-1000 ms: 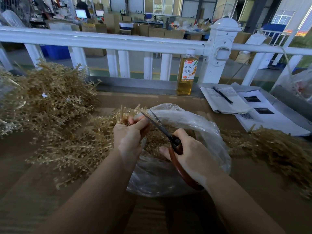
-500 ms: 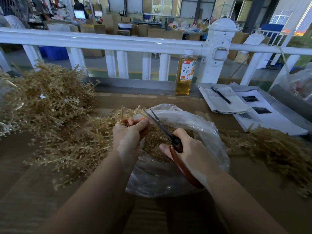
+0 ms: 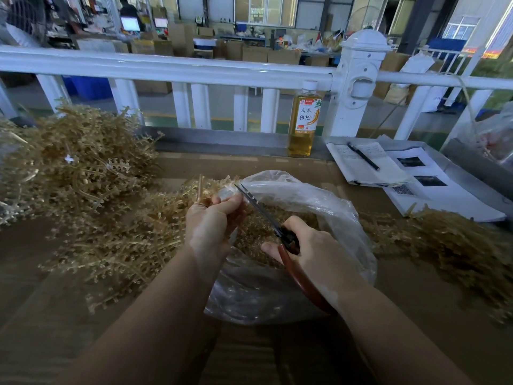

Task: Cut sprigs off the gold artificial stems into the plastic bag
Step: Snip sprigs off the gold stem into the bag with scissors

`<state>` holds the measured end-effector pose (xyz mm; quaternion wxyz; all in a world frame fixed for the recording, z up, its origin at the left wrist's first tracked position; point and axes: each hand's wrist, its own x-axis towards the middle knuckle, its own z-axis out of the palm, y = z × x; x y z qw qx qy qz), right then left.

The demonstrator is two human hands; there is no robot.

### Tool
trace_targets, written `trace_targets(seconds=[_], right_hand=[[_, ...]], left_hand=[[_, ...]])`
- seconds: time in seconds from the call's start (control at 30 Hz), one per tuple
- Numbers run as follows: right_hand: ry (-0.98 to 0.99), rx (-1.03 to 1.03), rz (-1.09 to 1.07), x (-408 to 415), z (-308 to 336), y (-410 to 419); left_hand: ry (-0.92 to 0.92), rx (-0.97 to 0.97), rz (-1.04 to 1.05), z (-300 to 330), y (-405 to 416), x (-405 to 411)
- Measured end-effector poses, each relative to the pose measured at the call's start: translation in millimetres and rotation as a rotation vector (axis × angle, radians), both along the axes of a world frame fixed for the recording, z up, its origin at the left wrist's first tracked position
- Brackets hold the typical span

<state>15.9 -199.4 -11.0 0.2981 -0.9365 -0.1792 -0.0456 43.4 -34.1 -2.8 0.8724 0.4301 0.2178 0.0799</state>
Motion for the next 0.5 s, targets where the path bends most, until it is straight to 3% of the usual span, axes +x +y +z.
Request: trace_targets(seconds=[0.5], right_hand=[[-0.043, 0.046, 0.006, -1.3, 2.0, 2.1]], left_hand=[[-0.071, -0.02, -0.111, 2.1, 1.1, 1.3]])
